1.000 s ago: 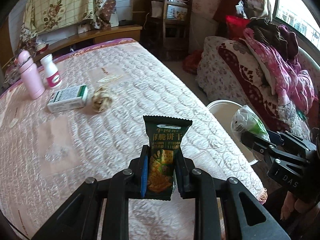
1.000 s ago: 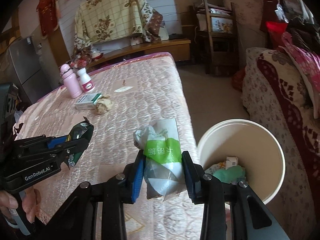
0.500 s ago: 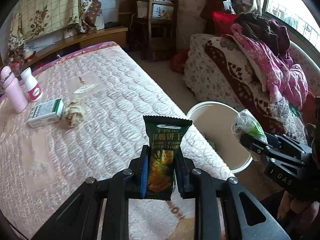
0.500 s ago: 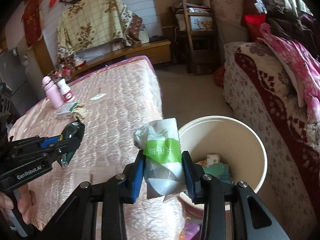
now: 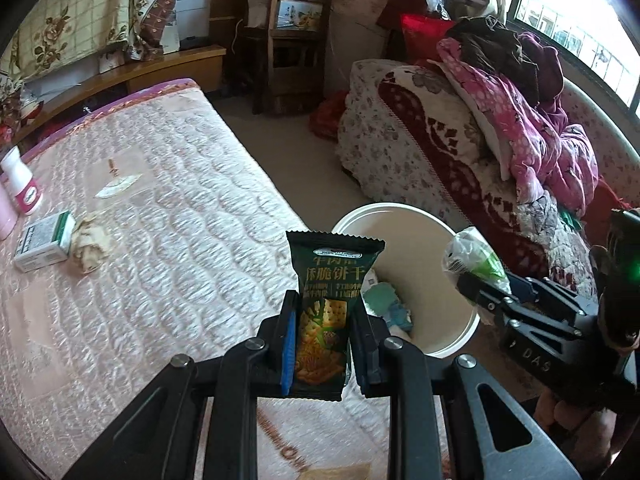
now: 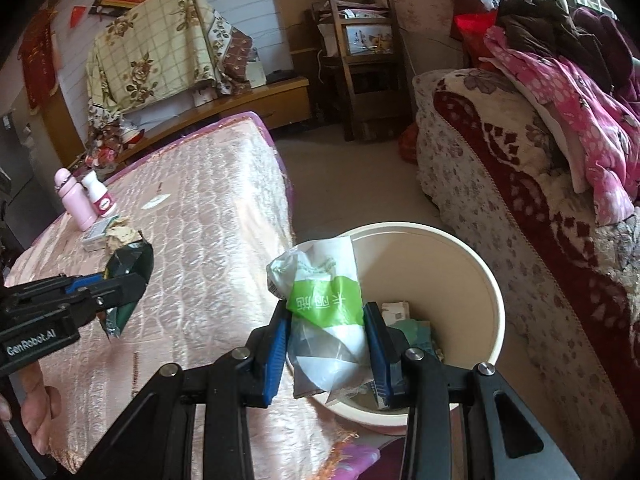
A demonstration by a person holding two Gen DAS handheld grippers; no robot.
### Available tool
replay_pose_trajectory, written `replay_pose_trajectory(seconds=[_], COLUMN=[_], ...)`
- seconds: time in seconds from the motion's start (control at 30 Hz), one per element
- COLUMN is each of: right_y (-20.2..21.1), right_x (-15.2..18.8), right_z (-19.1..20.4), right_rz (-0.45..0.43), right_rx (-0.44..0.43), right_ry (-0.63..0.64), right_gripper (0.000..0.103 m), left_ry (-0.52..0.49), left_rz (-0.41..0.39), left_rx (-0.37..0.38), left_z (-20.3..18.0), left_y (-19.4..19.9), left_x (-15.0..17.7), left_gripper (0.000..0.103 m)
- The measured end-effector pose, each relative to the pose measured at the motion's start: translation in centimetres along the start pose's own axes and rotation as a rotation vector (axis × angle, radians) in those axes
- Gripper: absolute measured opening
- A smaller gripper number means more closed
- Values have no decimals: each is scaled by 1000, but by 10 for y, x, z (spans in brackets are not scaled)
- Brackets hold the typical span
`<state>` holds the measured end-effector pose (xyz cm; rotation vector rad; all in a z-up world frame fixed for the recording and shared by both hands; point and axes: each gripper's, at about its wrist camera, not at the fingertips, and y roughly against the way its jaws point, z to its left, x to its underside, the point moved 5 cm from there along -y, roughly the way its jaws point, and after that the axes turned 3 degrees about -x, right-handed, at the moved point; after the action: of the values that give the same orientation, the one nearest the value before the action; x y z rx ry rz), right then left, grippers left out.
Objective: Collect trash
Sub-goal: 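Lift snack packet and plastic bag and carry both over the white bucket, then open both tools to drop packet and bag into the bucket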
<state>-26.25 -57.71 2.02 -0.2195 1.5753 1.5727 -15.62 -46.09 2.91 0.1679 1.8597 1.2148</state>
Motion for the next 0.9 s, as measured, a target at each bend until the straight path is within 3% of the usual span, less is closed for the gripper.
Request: replay_pose_trajectory(seconds=[0.33, 0.5, 0.7, 0.9], right_y=[-11, -18, -20, -24], right_x=[-1, 4, 6, 7], right_z=[-30, -50, -66, -74], right_rz=[-7, 9, 9, 14], right_rx=[54, 23, 53, 97], right_ry=[-52, -131, -165, -172], right_gripper=[39, 39, 39, 44], left_ry=[-23, -44, -48, -58], left_rz=[36, 55, 66, 62], left_rx=[59, 67, 96, 119], left_z=[-29, -42, -52, -60], left_y=[-28, -44, -58, -65], left_x=[-18, -21, -25, -30], left_gripper=[25, 25, 25, 25])
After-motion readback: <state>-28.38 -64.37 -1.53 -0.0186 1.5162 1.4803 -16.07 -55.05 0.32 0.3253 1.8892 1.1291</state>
